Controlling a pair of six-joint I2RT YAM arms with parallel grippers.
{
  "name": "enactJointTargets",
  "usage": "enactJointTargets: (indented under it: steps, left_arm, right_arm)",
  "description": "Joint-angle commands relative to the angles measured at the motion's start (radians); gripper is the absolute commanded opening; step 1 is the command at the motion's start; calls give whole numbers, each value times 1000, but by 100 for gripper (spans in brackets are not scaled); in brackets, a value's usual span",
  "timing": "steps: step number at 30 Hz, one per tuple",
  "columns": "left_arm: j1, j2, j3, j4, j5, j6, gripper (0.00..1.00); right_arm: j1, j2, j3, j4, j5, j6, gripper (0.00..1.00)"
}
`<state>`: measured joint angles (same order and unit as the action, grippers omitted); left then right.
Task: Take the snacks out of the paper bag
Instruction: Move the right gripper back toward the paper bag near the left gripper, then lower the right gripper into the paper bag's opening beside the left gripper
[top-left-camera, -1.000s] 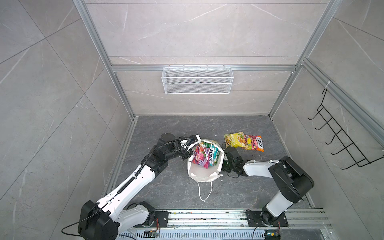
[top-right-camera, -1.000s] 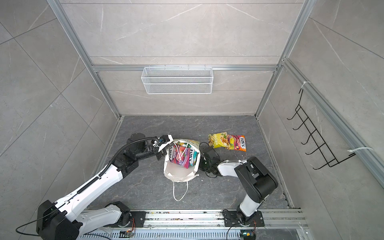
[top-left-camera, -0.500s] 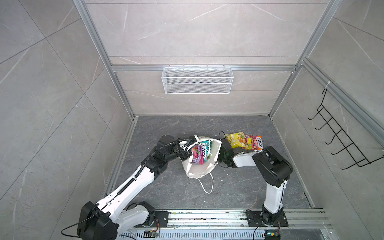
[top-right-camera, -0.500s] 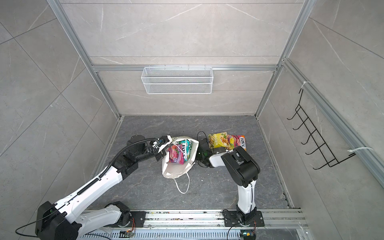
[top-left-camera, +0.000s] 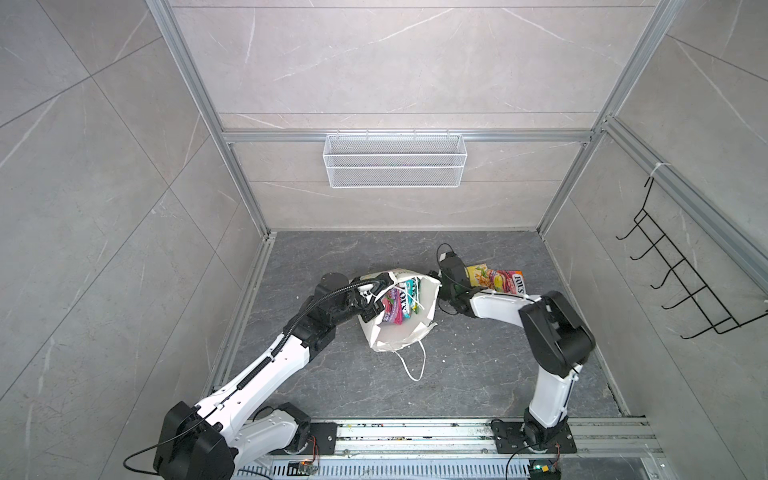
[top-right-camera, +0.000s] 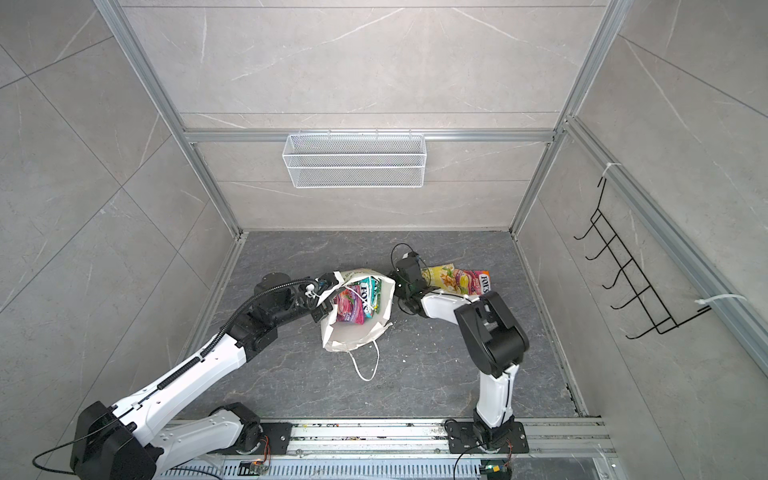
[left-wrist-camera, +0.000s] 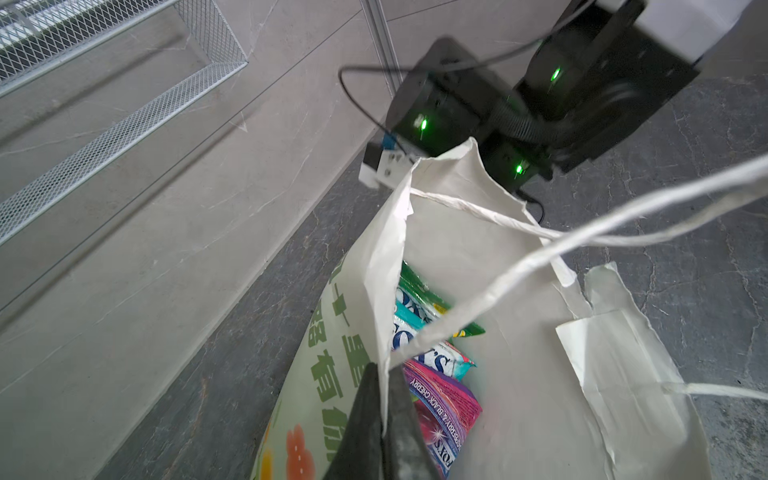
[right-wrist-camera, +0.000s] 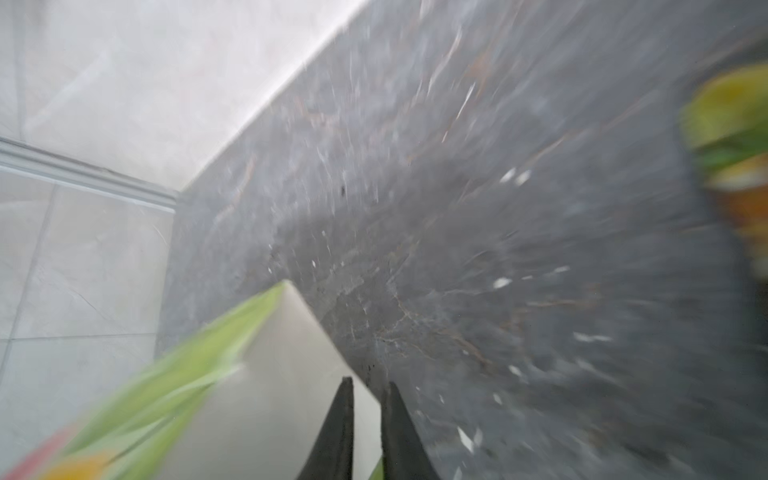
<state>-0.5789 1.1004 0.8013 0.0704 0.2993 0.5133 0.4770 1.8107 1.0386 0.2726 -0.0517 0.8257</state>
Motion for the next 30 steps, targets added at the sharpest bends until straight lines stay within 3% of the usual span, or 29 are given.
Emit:
enactJointTargets:
  steps: [1, 8, 15, 19, 25, 30]
  left_arm:
    - [-10, -45, -23, 99, 55, -14, 0]
    - [-12, -84, -107, 168, 74, -63, 0]
    - [-12, -70, -105, 169, 76, -72, 0]
    - [-12, -73, -104, 161, 72, -75, 0]
    - [-12, -76, -101, 150, 70, -78, 0]
    - [-12, -65, -98, 156, 71, -94, 0]
  right_arm:
    - [-13, -168, -74, -130, 56, -89, 23]
    - [10, -467, -206, -185, 7, -247, 24]
    - [73, -672, -240, -263, -59, -374, 25]
    - [141, -723, -250, -261, -81, -441, 25]
    - [241, -741, -279, -199, -83, -444, 25]
    - [384, -735, -341, -72, 35, -463, 17]
